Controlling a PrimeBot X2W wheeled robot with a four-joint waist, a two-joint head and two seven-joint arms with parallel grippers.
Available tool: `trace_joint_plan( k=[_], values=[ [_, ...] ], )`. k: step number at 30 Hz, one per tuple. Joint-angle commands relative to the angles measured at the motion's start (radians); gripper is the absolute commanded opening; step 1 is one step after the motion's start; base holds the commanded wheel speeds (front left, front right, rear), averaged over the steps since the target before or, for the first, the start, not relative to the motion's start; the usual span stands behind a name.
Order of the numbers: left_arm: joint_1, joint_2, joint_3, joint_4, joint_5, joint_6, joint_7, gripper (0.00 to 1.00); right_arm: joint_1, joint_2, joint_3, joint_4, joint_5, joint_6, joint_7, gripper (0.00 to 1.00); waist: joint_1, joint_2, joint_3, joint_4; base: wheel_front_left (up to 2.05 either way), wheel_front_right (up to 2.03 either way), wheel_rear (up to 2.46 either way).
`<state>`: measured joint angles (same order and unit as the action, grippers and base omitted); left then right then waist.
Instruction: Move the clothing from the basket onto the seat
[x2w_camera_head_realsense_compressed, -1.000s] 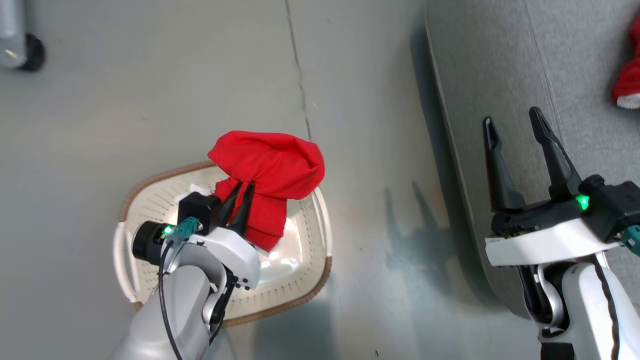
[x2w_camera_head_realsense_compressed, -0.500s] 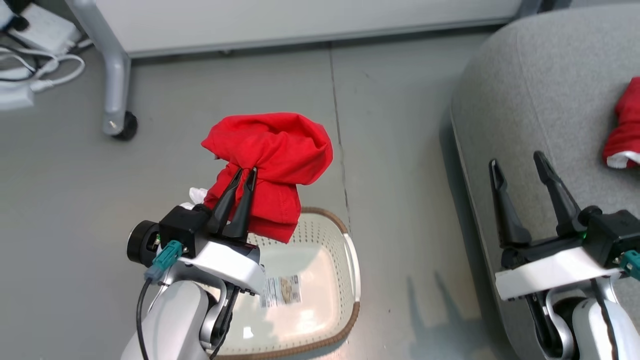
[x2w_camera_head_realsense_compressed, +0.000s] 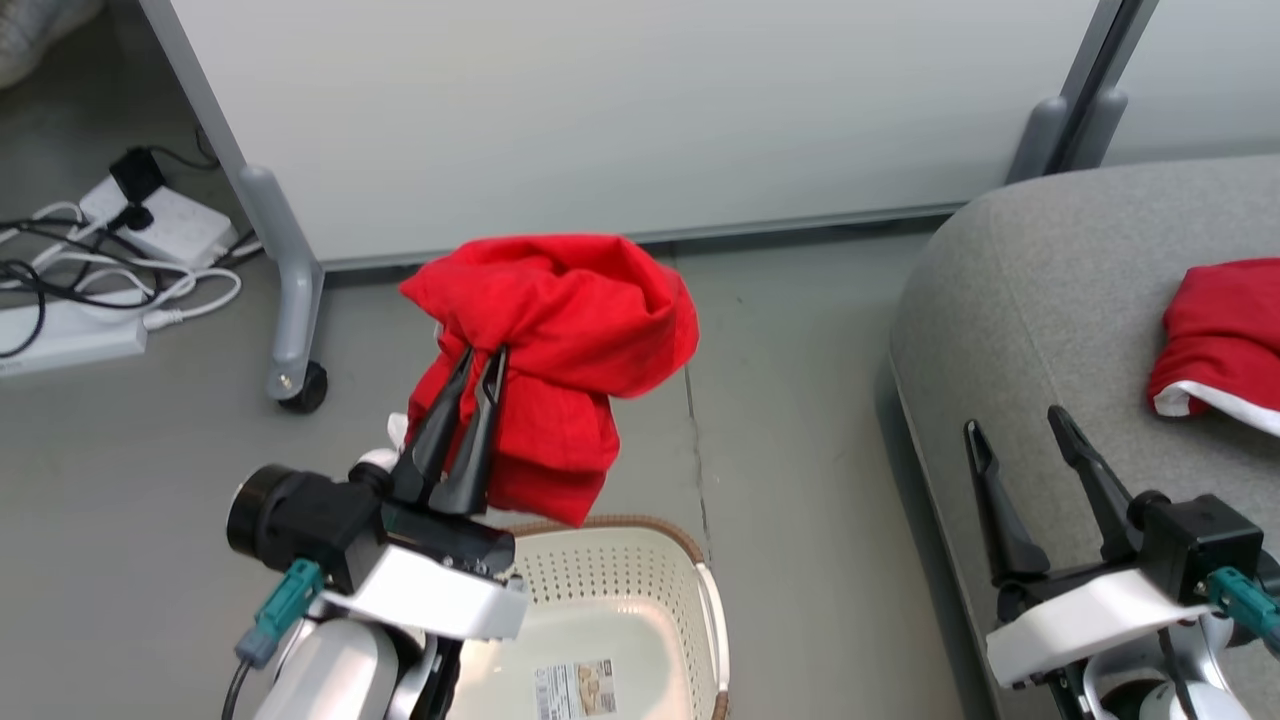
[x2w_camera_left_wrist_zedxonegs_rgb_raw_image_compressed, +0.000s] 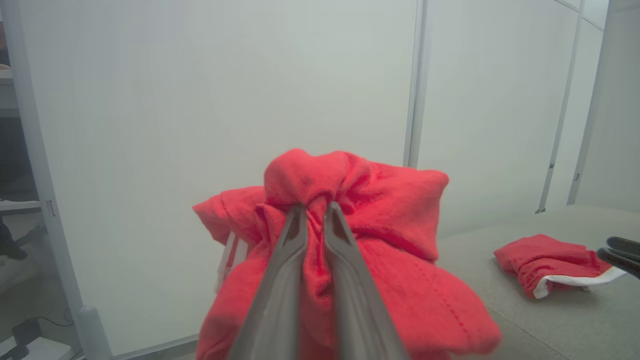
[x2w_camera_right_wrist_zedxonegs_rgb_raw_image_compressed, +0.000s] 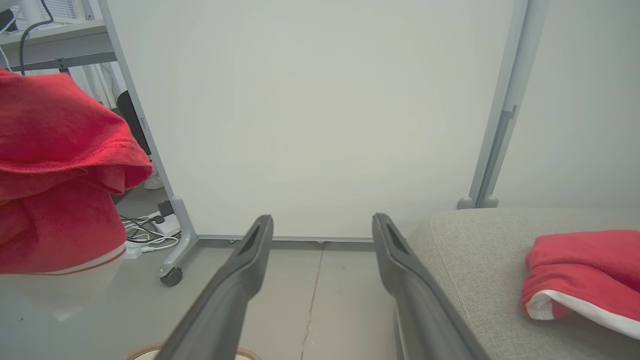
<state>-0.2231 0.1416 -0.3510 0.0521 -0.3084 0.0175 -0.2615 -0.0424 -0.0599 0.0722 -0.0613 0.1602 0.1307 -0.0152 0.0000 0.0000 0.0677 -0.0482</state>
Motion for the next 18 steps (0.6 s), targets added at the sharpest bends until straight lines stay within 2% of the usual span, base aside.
trace_joint_plan(
  k=[1,10,18],
  values=[
    [0.022,0.006,0.001,-0.018,0.002,-0.002,-0.003,0.00,0.017,0.001,0.000,-0.010,-0.005,0.000,0.008,1.00,0.0000,0.0000,-0.031,-0.002,0.00,0.00,0.00],
    [0.134,0.024,-0.024,-0.166,-0.020,0.009,0.025,0.00,0.079,0.006,0.006,-0.043,-0.008,0.000,0.040,1.00,0.0000,0.0000,-0.086,-0.001,0.00,0.00,0.00],
    [0.162,0.026,-0.039,-0.204,-0.025,0.017,0.039,0.00,0.093,0.007,-0.002,-0.052,-0.006,0.000,0.047,1.00,0.0000,0.0000,-0.097,0.002,0.00,0.00,0.00]
  ],
)
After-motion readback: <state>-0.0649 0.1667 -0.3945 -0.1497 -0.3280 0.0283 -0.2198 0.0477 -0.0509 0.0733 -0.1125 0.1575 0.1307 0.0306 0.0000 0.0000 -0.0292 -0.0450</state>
